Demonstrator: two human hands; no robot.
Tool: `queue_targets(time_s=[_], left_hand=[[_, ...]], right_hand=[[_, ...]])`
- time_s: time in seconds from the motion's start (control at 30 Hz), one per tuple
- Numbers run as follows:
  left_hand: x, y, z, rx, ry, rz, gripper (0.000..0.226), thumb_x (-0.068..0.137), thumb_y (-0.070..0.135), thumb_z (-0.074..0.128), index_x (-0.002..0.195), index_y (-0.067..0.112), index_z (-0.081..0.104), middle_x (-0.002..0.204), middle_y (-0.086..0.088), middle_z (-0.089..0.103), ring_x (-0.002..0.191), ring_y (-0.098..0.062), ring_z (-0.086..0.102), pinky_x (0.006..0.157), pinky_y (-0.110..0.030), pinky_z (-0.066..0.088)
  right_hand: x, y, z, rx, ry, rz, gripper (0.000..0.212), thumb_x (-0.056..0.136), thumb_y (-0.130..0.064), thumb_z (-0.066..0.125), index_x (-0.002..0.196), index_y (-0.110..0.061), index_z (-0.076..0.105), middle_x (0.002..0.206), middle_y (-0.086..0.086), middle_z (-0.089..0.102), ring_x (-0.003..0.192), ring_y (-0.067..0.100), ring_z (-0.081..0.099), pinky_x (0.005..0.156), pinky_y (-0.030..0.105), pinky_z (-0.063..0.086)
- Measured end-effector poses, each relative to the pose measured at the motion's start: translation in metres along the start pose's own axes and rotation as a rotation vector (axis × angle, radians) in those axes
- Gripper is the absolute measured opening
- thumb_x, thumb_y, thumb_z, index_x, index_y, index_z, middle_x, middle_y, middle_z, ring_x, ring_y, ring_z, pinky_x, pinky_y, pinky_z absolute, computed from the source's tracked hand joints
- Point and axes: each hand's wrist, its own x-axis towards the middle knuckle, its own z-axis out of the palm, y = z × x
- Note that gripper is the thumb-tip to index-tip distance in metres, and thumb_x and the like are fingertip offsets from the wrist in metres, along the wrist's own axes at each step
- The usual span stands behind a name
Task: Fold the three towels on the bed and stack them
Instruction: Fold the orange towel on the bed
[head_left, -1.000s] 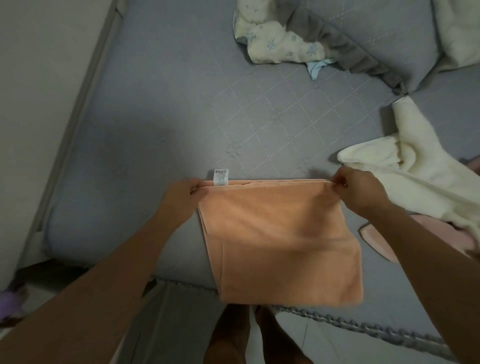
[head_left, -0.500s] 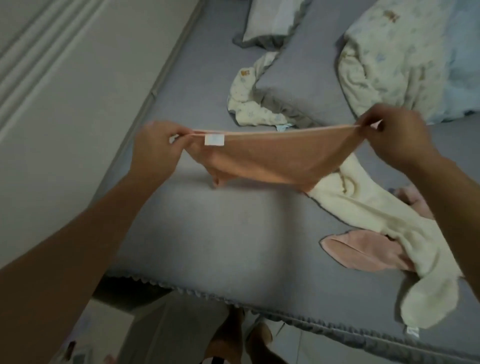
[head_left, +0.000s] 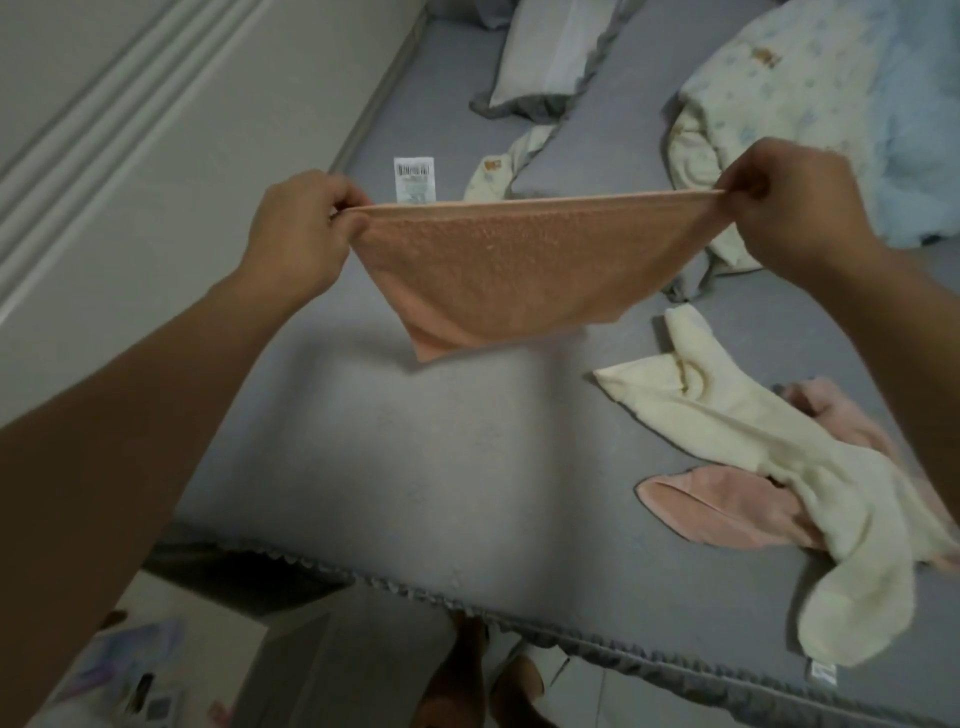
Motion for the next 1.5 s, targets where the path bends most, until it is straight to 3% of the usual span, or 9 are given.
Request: queue_targets(time_s=[0.33, 0.57, 0.77, 0.9, 1.03, 1.1, 1.23, 1.37, 1.5], left_hand=[[0.007, -0.022, 0.011, 0.079, -0.161, -0.041, 0.018, 0.091, 0.026, 0.060, 0.104, 0.017, 0.070, 0.101, -0.014, 0.073, 0.096, -0.036, 0.065, 0.085, -0.044, 0.051], [0.037, -0.025, -0.012, 0.033, 0.056, -0.008, 0.021, 0.092, 0.030, 0.051, 0.103, 0.018, 0.065, 0.097, -0.015, 0.072, 0.089, -0.038, 0.065, 0.082, -0.046, 0.051], [-0.022, -0.039, 0.007, 0.007, 0.107, 0.014, 0.009, 0.093, 0.022, 0.050, 0.095, 0.019, 0.058, 0.091, -0.013, 0.067, 0.081, -0.038, 0.061, 0.069, -0.040, 0.044], [-0.113, -0.066, 0.072, -0.014, -0.140, -0.165, 0.021, 0.097, 0.029, 0.047, 0.097, 0.015, 0.063, 0.097, -0.014, 0.069, 0.088, -0.036, 0.066, 0.076, -0.042, 0.049], [-0.227, -0.080, 0.140, 0.029, -0.648, -0.372, 0.029, 0.103, 0.025, 0.043, 0.124, 0.016, 0.061, 0.133, -0.012, 0.061, 0.120, -0.029, 0.058, 0.101, -0.036, 0.039], [-0.277, -0.079, 0.158, 0.105, -0.834, -0.321, 0.027, 0.102, 0.026, 0.040, 0.121, 0.024, 0.059, 0.133, -0.006, 0.059, 0.120, -0.024, 0.055, 0.097, -0.032, 0.039], [-0.323, -0.069, 0.161, 0.115, -1.042, -0.315, 0.007, 0.097, 0.032, 0.044, 0.093, 0.031, 0.051, 0.113, 0.001, 0.063, 0.103, -0.019, 0.057, 0.079, -0.030, 0.041], [-0.325, -0.078, 0.156, 0.083, -1.125, -0.336, 0.015, 0.096, 0.030, 0.049, 0.102, 0.022, 0.060, 0.114, -0.003, 0.063, 0.105, -0.020, 0.058, 0.090, -0.035, 0.047], [-0.296, -0.099, 0.163, 0.009, -1.008, -0.313, 0.019, 0.099, 0.023, 0.049, 0.109, 0.015, 0.063, 0.113, -0.005, 0.063, 0.106, -0.020, 0.056, 0.090, -0.032, 0.043]], right_hand=[[0.008, -0.007, 0.023, -0.124, -0.146, -0.077, 0.027, 0.089, -0.011, 0.053, 0.108, -0.013, 0.072, 0.109, 0.016, 0.070, 0.099, 0.037, 0.063, 0.085, 0.044, 0.052], [0.032, -0.022, 0.014, -0.067, 0.037, -0.039, 0.029, 0.093, -0.023, 0.044, 0.110, -0.018, 0.067, 0.107, 0.016, 0.070, 0.098, 0.039, 0.062, 0.083, 0.048, 0.052], [-0.016, -0.013, 0.037, -0.022, 0.034, -0.117, 0.020, 0.093, -0.017, 0.051, 0.106, -0.014, 0.066, 0.103, 0.017, 0.068, 0.092, 0.040, 0.062, 0.074, 0.043, 0.047], [-0.101, 0.014, 0.098, -0.028, -0.204, -0.070, 0.015, 0.096, -0.018, 0.052, 0.103, -0.016, 0.065, 0.102, 0.012, 0.066, 0.091, 0.037, 0.063, 0.072, 0.042, 0.049], [-0.206, 0.048, 0.163, -0.035, -0.546, -0.002, 0.019, 0.098, -0.028, 0.050, 0.109, -0.030, 0.065, 0.105, -0.002, 0.067, 0.095, 0.024, 0.066, 0.078, 0.037, 0.051], [-0.251, 0.062, 0.188, -0.053, -0.700, 0.054, 0.014, 0.098, -0.031, 0.049, 0.101, -0.036, 0.061, 0.101, -0.004, 0.064, 0.093, 0.021, 0.065, 0.075, 0.034, 0.049], [-0.309, 0.074, 0.216, -0.081, -0.947, 0.126, 0.015, 0.096, -0.028, 0.046, 0.091, -0.037, 0.056, 0.093, -0.011, 0.060, 0.083, 0.012, 0.059, 0.067, 0.027, 0.042], [-0.313, 0.070, 0.212, -0.088, -1.028, 0.155, 0.016, 0.092, -0.023, 0.048, 0.090, -0.035, 0.058, 0.092, -0.010, 0.062, 0.082, 0.012, 0.058, 0.068, 0.029, 0.045], [-0.278, 0.064, 0.209, -0.060, -0.962, 0.154, 0.021, 0.091, -0.018, 0.050, 0.086, -0.038, 0.055, 0.088, -0.012, 0.060, 0.080, 0.013, 0.058, 0.066, 0.030, 0.043]])
